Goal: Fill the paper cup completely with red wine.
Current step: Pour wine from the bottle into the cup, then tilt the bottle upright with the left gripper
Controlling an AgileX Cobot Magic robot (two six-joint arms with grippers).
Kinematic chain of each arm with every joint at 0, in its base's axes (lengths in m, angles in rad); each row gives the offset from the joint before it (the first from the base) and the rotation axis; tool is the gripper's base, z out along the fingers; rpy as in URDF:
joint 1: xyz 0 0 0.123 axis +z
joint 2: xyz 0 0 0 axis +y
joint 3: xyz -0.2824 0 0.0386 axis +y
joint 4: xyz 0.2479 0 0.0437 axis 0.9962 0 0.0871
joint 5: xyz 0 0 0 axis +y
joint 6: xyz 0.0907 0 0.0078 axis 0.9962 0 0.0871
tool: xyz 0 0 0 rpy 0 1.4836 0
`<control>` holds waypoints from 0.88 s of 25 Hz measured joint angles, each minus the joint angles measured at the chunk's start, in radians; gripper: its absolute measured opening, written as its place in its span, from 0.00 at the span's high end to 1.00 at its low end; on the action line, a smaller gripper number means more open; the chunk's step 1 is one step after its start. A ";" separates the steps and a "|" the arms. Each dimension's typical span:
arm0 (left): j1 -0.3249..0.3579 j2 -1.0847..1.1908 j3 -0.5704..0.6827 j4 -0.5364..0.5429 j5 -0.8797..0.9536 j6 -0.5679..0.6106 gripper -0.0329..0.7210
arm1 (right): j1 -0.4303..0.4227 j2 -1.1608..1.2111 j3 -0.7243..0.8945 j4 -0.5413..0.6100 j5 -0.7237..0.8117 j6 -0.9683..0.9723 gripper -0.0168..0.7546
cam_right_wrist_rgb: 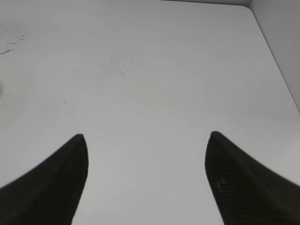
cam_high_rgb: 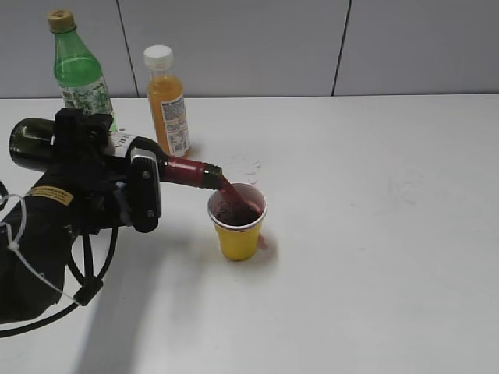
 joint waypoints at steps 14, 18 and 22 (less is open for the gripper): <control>0.000 0.000 0.000 0.000 -0.001 0.008 0.22 | 0.000 0.000 0.000 0.000 0.001 0.001 0.21; 0.000 0.000 0.000 0.000 -0.001 0.016 0.22 | 0.000 0.000 0.000 0.000 0.001 0.001 0.21; 0.000 0.000 0.000 0.001 -0.003 0.026 0.22 | 0.000 0.000 0.000 0.000 0.001 0.001 0.21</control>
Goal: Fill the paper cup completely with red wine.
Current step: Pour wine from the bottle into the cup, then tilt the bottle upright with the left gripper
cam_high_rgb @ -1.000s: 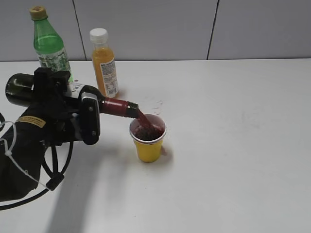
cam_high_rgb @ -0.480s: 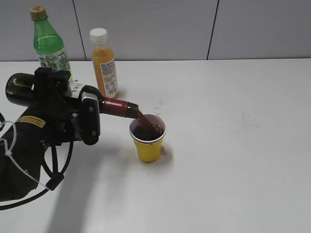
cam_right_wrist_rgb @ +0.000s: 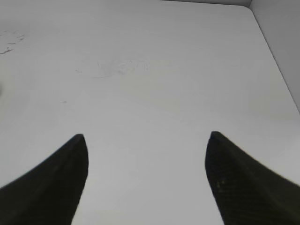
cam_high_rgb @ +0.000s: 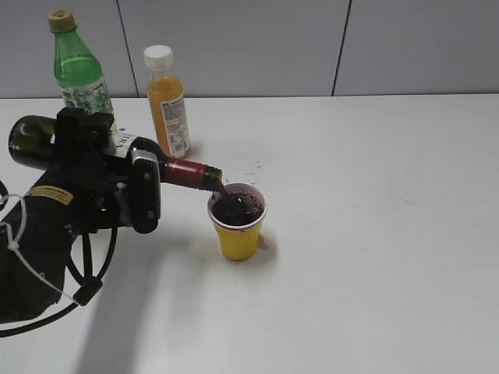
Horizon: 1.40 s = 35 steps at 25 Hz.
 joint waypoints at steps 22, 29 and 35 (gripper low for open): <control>0.000 0.000 0.000 0.068 -0.005 -0.251 0.22 | 0.000 0.000 0.000 0.000 0.000 0.000 0.21; 0.000 0.000 0.000 0.134 -0.005 -0.633 0.22 | 0.000 0.000 0.000 0.000 0.000 0.000 0.21; 0.000 -0.003 -0.014 0.144 -0.005 -1.060 0.22 | 0.000 0.000 0.000 0.000 0.000 0.000 0.21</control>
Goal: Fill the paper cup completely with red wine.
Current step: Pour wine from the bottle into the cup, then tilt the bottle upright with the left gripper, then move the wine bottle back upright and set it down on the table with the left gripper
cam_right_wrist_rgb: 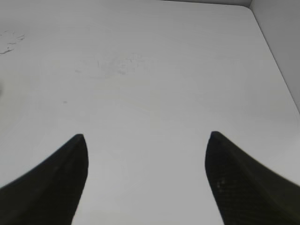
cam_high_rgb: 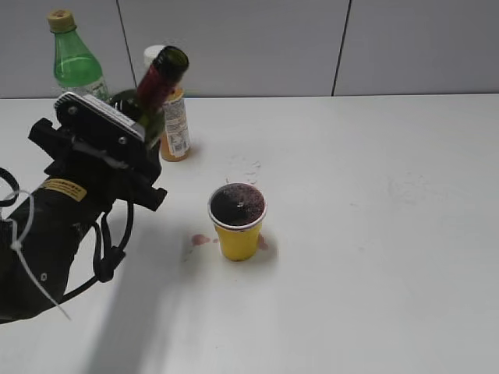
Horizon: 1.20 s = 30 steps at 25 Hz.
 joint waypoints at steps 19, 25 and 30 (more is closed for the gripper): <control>0.316 0.008 -0.076 0.892 0.001 -0.917 0.22 | 0.000 0.000 0.000 0.000 0.000 0.000 0.21; 0.360 0.046 -0.258 1.081 0.124 -1.036 0.22 | 0.000 0.000 0.000 0.000 0.000 0.000 0.21; 0.352 0.111 -0.361 1.142 0.143 -1.046 0.22 | 0.000 0.000 0.000 0.000 0.000 0.000 0.21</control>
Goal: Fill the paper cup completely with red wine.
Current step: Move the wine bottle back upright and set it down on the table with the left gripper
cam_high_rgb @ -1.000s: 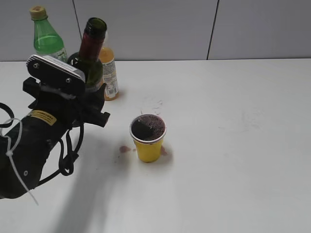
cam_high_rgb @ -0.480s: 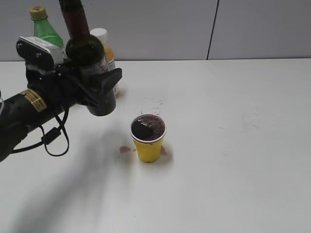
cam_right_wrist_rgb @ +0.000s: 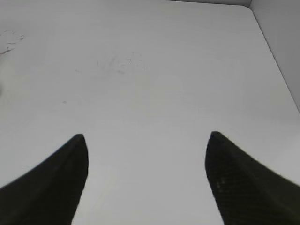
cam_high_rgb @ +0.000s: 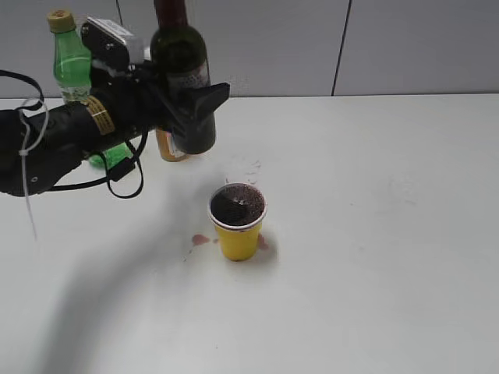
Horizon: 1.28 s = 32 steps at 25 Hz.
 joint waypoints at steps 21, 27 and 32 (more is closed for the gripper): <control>-0.048 0.238 -0.192 0.020 0.014 -0.015 0.22 | 0.000 0.000 0.000 0.000 0.000 0.000 0.21; -0.049 0.286 -0.193 0.001 0.025 -0.015 0.22 | 0.000 0.000 0.000 0.000 0.000 0.000 0.21; -0.049 0.305 -0.193 -0.019 0.021 -0.015 0.22 | 0.000 0.000 0.000 0.000 0.000 0.000 0.21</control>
